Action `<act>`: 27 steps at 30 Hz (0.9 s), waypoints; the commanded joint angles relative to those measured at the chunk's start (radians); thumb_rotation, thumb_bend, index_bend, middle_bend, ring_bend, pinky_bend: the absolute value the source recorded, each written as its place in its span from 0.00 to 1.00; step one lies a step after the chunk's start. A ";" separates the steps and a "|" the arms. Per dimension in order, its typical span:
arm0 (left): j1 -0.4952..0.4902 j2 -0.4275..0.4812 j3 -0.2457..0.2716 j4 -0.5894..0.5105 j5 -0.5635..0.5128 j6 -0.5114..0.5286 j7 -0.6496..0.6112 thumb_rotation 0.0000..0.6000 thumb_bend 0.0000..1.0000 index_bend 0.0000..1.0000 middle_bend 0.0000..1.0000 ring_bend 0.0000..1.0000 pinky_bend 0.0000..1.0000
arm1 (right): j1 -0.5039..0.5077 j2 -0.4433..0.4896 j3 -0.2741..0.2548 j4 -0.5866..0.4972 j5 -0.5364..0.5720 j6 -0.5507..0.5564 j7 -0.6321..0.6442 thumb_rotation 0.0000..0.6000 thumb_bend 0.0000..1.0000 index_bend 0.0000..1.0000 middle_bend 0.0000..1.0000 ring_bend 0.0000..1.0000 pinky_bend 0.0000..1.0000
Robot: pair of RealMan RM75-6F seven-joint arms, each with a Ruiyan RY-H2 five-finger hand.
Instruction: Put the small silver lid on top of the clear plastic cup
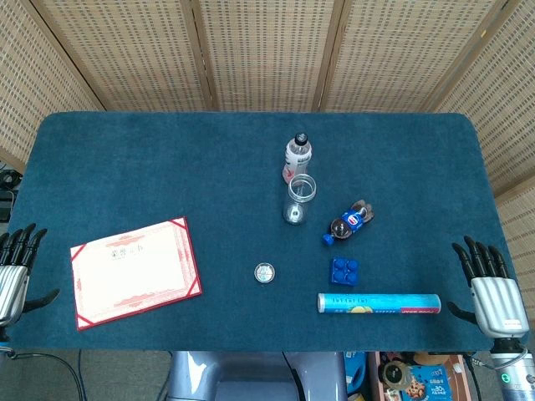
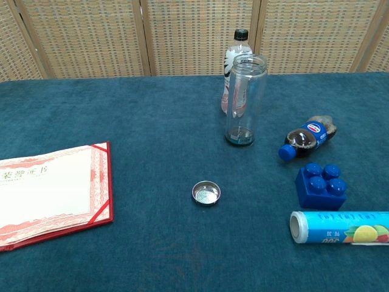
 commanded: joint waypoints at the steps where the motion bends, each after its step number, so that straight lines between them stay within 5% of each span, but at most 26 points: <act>1: 0.001 0.000 0.001 -0.001 0.001 0.001 0.001 1.00 0.13 0.00 0.00 0.00 0.00 | 0.001 0.000 0.000 0.000 -0.001 -0.001 0.001 1.00 0.00 0.00 0.00 0.00 0.00; 27: 0.002 0.001 0.005 -0.014 0.014 0.008 0.018 1.00 0.13 0.00 0.00 0.00 0.00 | 0.003 -0.003 -0.007 0.019 -0.038 0.011 0.049 1.00 0.00 0.00 0.00 0.00 0.00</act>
